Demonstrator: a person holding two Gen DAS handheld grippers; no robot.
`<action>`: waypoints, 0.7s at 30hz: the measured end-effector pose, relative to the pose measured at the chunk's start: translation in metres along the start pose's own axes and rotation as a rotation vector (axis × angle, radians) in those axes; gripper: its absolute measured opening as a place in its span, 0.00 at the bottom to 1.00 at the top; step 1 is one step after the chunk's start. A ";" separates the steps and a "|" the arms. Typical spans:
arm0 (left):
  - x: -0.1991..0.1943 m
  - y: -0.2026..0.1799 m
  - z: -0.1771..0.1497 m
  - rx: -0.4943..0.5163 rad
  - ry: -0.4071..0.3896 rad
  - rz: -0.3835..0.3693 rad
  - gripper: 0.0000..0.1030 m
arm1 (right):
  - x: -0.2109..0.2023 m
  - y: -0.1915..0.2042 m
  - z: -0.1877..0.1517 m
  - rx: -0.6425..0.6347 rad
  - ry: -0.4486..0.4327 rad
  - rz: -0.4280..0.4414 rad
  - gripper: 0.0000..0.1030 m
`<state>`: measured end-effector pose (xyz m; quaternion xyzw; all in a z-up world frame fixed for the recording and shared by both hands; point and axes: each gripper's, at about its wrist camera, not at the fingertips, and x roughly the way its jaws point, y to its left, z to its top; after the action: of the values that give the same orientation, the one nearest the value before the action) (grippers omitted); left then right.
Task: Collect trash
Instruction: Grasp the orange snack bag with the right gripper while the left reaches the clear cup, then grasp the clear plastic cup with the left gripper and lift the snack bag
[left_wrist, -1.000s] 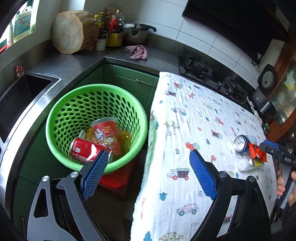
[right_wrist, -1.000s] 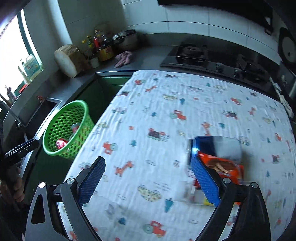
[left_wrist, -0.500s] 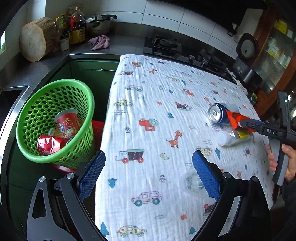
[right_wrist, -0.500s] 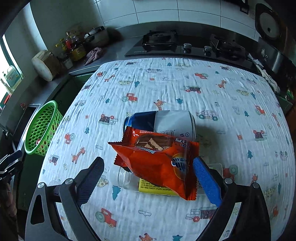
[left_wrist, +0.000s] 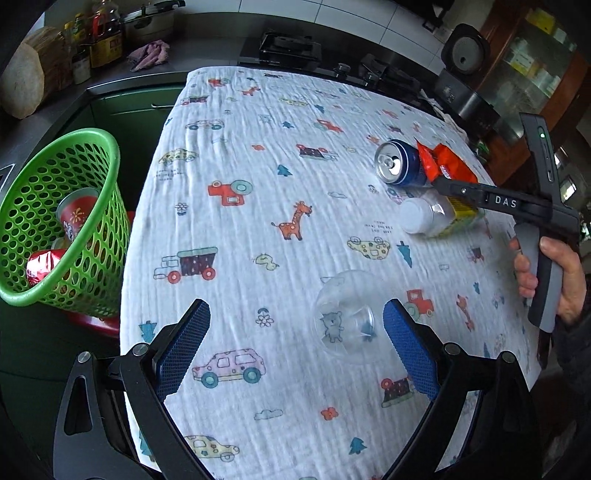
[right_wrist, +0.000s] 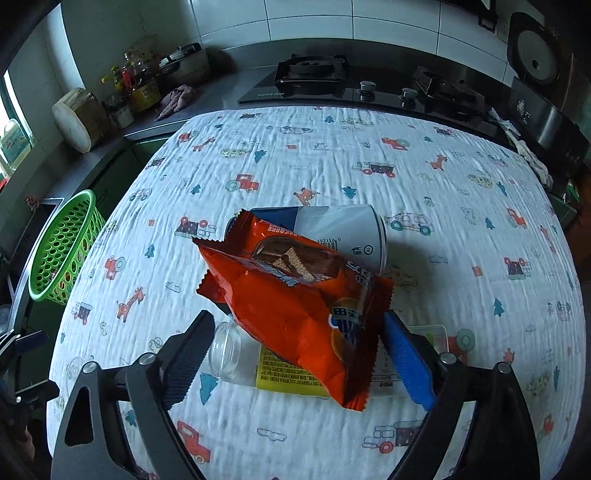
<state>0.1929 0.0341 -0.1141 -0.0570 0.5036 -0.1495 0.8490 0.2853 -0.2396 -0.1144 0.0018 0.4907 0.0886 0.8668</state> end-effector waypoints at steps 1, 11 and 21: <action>0.001 -0.003 0.000 0.008 0.003 -0.007 0.87 | -0.001 0.000 0.000 -0.001 0.000 0.002 0.77; 0.021 -0.016 -0.005 0.044 0.066 -0.066 0.45 | -0.008 0.003 -0.005 -0.036 -0.017 -0.015 0.46; 0.030 -0.011 -0.007 0.021 0.082 -0.076 0.06 | -0.019 0.005 -0.013 -0.038 -0.046 -0.002 0.18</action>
<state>0.1984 0.0151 -0.1399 -0.0610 0.5337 -0.1891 0.8220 0.2641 -0.2389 -0.1050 -0.0130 0.4687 0.0970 0.8779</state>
